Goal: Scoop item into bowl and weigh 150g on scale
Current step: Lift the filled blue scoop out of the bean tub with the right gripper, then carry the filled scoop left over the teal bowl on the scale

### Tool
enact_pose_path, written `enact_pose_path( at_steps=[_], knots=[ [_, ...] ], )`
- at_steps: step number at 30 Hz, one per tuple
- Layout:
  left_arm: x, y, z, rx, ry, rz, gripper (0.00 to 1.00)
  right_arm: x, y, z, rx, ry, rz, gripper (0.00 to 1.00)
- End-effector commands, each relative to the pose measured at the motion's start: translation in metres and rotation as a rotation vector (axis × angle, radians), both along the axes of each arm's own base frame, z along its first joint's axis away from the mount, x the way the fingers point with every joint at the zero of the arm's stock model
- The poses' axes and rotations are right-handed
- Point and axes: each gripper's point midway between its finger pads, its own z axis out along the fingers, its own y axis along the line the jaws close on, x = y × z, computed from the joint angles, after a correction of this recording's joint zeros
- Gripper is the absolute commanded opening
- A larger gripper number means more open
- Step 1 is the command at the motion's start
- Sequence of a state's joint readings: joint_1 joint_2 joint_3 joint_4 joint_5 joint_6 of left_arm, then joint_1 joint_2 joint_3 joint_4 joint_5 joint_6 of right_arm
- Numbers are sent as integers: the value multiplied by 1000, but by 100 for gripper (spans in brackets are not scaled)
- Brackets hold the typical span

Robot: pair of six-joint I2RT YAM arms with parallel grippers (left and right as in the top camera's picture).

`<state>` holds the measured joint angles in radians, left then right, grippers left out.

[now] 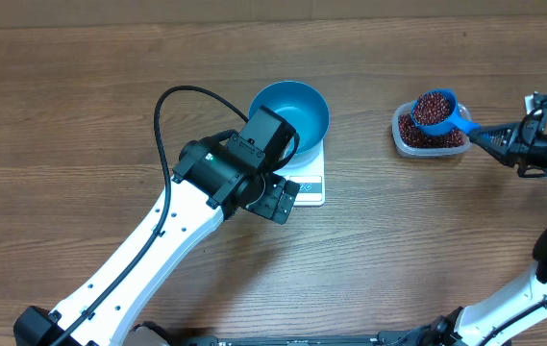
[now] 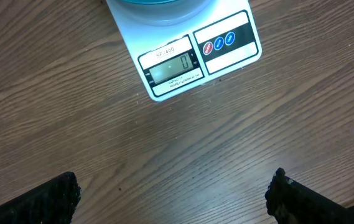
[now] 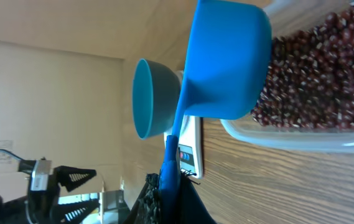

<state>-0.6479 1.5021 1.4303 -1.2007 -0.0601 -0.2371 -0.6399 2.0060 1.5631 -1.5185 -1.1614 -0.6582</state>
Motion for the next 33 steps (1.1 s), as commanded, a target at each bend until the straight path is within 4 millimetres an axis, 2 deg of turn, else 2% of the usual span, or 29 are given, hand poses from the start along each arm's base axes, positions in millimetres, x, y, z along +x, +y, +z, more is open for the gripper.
enact_pose_path(
  at_steps=[1, 10, 12, 17, 24, 33],
  knots=[
    [4, -1, 8, -12, -23, 9, 100, 8, 0, 17, 80, -83, -35, 4],
    [4, -1, 8, -12, -23, 9, 100, 13, 9, 29, 145, -104, -39, 4],
    [4, -1, 8, -12, -23, 9, 100, 14, 21, 29, 146, -103, -7, 4],
    [4, -1, 8, -12, -22, 8, 99, 18, 66, 30, 144, -120, 116, 4],
    [4, -1, 8, -12, -23, 9, 100, 20, 123, 44, 191, -215, 252, 4],
    [4, -1, 8, -12, -22, 8, 99, 21, 171, 62, 180, -285, 391, 4]
  ],
)
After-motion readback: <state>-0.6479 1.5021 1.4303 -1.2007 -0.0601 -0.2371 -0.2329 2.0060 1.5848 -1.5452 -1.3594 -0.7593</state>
